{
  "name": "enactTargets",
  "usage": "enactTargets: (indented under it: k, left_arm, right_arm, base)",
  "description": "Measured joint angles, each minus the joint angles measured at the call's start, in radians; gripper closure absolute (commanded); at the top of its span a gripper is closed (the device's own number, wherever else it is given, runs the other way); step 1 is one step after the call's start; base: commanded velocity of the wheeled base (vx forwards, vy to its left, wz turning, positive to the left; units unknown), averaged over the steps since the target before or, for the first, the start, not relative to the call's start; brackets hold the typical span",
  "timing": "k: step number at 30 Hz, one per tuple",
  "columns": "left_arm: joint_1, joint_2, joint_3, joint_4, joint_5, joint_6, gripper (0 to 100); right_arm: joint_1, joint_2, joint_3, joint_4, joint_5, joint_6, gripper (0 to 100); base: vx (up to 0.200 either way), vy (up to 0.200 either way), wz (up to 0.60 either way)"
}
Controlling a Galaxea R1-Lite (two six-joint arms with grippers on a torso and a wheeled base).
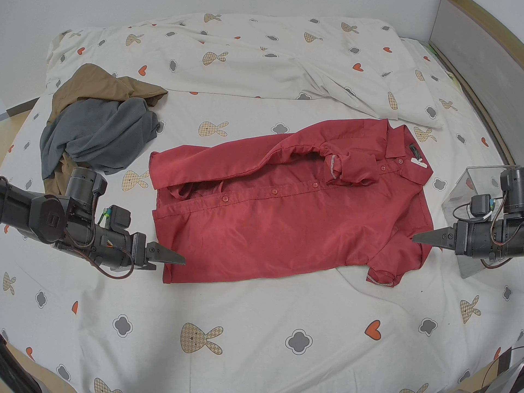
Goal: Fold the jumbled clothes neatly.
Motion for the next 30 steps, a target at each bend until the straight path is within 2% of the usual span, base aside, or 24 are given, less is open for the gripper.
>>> enactTargets:
  k: [14, 22, 23, 30]
  left_arm:
    - [-0.008, 0.099, 0.009, -0.166, 0.0, -0.008, 0]
    - [-0.022, 0.154, -0.01, -0.233, 0.001, -0.048, 0]
    - [-0.024, 0.159, -0.012, -0.236, 0.001, -0.049, 100]
    - [-0.029, 0.153, -0.016, -0.258, 0.001, -0.075, 100]
  right_arm:
    - [0.0, 0.002, 0.001, 0.0, 0.0, 0.0, 0]
    - [0.001, 0.004, 0.002, 0.0, 0.0, -0.001, 0]
    - [0.001, 0.003, 0.002, 0.0, 0.0, -0.001, 0]
    - [0.002, 0.003, 0.006, 0.0, 0.0, 0.0, 0]
  base:
    - [0.0, 0.0, 0.0]
    - [0.0, 0.0, 0.0]
    - [0.0, 0.0, 0.0]
    - [0.0, 0.0, 0.0]
